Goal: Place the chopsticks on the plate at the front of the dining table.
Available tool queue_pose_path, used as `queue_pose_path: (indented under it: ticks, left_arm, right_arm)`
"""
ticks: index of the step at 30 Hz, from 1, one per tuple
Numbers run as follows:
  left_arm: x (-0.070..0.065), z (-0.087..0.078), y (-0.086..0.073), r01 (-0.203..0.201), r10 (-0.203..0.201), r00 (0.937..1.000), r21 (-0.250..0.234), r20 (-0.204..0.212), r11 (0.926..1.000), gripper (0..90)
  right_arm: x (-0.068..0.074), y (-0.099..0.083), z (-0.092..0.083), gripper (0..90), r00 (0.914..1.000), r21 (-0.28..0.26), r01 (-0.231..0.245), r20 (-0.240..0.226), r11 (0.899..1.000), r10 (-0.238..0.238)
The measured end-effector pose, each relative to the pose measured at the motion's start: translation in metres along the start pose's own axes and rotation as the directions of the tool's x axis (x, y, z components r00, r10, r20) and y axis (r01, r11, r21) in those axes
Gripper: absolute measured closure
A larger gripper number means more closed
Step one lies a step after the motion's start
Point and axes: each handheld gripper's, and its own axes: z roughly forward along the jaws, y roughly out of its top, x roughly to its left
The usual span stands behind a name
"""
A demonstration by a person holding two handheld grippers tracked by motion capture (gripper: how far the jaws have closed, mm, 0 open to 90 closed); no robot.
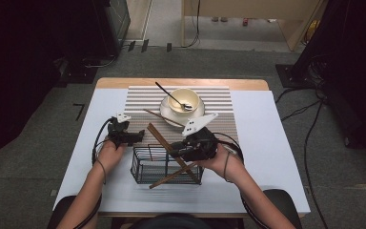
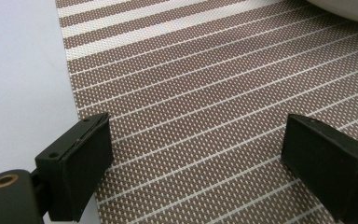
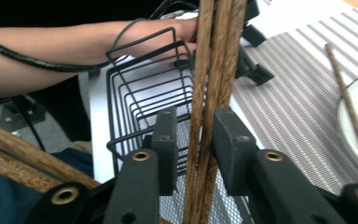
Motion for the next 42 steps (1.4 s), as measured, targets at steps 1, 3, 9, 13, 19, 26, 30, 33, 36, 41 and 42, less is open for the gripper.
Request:
queue_pose_path:
  ticks: [1,3,9,13,19,26,30,33,36,41,42]
  left_arm:
    - [0.000,0.000,0.000,0.000,0.000,1.0000,0.000,0.000,1.0000,9.0]
    - [0.000,0.000,0.000,0.000,0.000,1.0000,0.000,0.000,1.0000,9.0]
    - [0.000,0.000,0.000,0.000,0.000,1.0000,0.000,0.000,1.0000,9.0]
    - [0.000,0.000,0.000,0.000,0.000,1.0000,0.000,0.000,1.0000,9.0]
    - [0.000,0.000,0.000,0.000,0.000,1.0000,0.000,0.000,1.0000,9.0]
    - [0.000,0.000,0.000,0.000,0.000,1.0000,0.000,0.000,1.0000,9.0]
    - [0.000,0.000,0.000,0.000,0.000,1.0000,0.000,0.000,1.0000,9.0]
    - [0.000,0.000,0.000,0.000,0.000,1.0000,0.000,0.000,1.0000,9.0]
    - [0.000,0.000,0.000,0.000,0.000,1.0000,0.000,0.000,1.0000,9.0]
    - [0.000,0.000,0.000,0.000,0.000,1.0000,0.000,0.000,1.0000,9.0]
    - [0.000,0.000,0.000,0.000,0.000,1.0000,0.000,0.000,1.0000,9.0]
  right_arm:
    - [0.000,0.000,0.001,73.7,1.0000,0.001,0.002,0.000,1.000,-0.002]
    - [0.000,-0.001,0.002,74.9,0.9997,0.004,0.025,-0.001,1.000,-0.025]
    - [0.001,-0.002,0.006,77.6,0.9995,0.012,0.031,-0.010,0.999,-0.031]
    - [0.000,-0.003,0.007,78.6,0.9996,0.013,0.024,-0.014,1.000,-0.024]
    - [0.000,-0.005,0.009,80.4,0.9992,0.019,0.020,-0.034,1.000,-0.020]
    - [-0.003,-0.007,0.010,82.8,0.9984,0.015,0.005,-0.056,1.000,-0.004]
    - [-0.006,-0.011,0.011,84.7,0.9977,0.019,-0.008,-0.067,1.000,0.009]
    - [-0.005,-0.010,0.011,85.1,0.9978,0.020,-0.005,-0.066,1.000,0.006]
    - [-0.006,-0.010,0.011,85.4,0.9973,0.019,-0.008,-0.072,1.000,0.009]
    - [-0.007,-0.010,0.010,85.6,0.9967,0.009,-0.011,-0.081,1.000,0.012]
    - [-0.007,-0.010,0.010,85.6,0.9963,0.010,-0.012,-0.085,1.000,0.013]
